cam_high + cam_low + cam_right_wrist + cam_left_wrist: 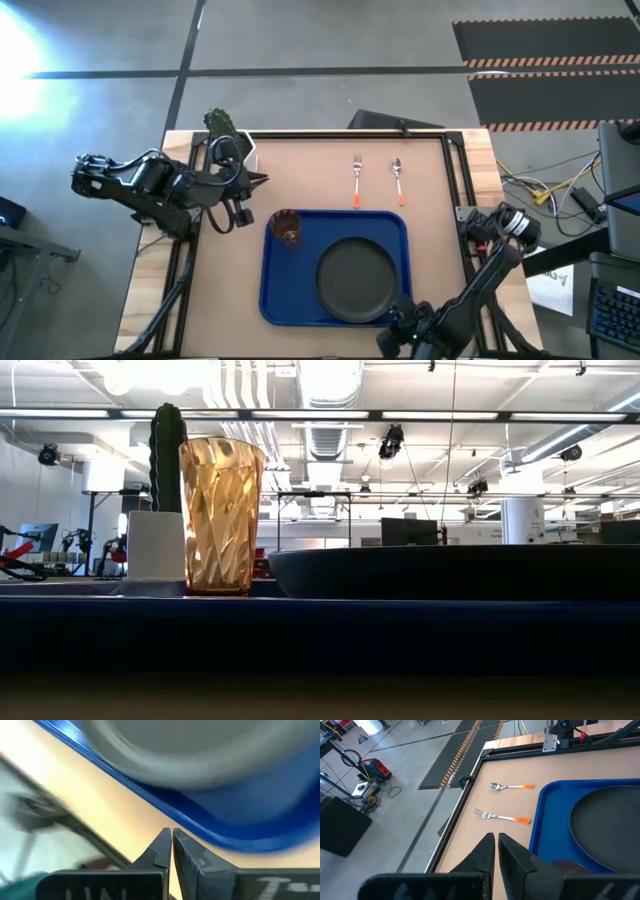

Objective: Pick and place plate/cup/fork/spoon on tray
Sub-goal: Adjust the black plate

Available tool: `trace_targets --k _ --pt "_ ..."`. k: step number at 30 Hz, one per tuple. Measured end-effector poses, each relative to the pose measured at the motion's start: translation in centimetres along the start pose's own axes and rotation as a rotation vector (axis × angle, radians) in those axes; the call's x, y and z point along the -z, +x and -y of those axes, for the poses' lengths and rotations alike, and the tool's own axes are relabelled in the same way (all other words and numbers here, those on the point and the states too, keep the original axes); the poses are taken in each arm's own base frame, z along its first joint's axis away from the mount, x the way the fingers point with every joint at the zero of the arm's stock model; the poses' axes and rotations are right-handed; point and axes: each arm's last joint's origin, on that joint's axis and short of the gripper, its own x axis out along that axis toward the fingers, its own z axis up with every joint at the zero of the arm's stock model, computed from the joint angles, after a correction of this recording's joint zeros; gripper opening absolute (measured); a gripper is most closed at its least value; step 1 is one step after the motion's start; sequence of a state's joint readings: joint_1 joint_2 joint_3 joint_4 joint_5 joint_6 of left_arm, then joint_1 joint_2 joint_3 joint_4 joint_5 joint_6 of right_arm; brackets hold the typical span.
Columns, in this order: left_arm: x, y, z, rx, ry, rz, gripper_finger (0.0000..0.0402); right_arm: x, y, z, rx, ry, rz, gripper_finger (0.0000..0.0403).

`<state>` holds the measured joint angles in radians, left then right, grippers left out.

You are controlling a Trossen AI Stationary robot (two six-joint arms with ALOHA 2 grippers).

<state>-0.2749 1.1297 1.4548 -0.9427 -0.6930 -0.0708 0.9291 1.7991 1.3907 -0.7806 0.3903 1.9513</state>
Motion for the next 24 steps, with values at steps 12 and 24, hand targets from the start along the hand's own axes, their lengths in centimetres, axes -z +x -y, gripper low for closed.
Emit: trace_targets --k 12,24 --pt "0.0 0.0 0.0 0.000 0.000 0.000 0.0006 -6.4 -3.6 2.9 0.297 -0.078 0.233 0.0009" --pt "0.0 0.0 0.0 0.000 0.004 0.000 0.0006 -10.0 -1.1 4.5 0.454 -0.045 0.096 0.0009"
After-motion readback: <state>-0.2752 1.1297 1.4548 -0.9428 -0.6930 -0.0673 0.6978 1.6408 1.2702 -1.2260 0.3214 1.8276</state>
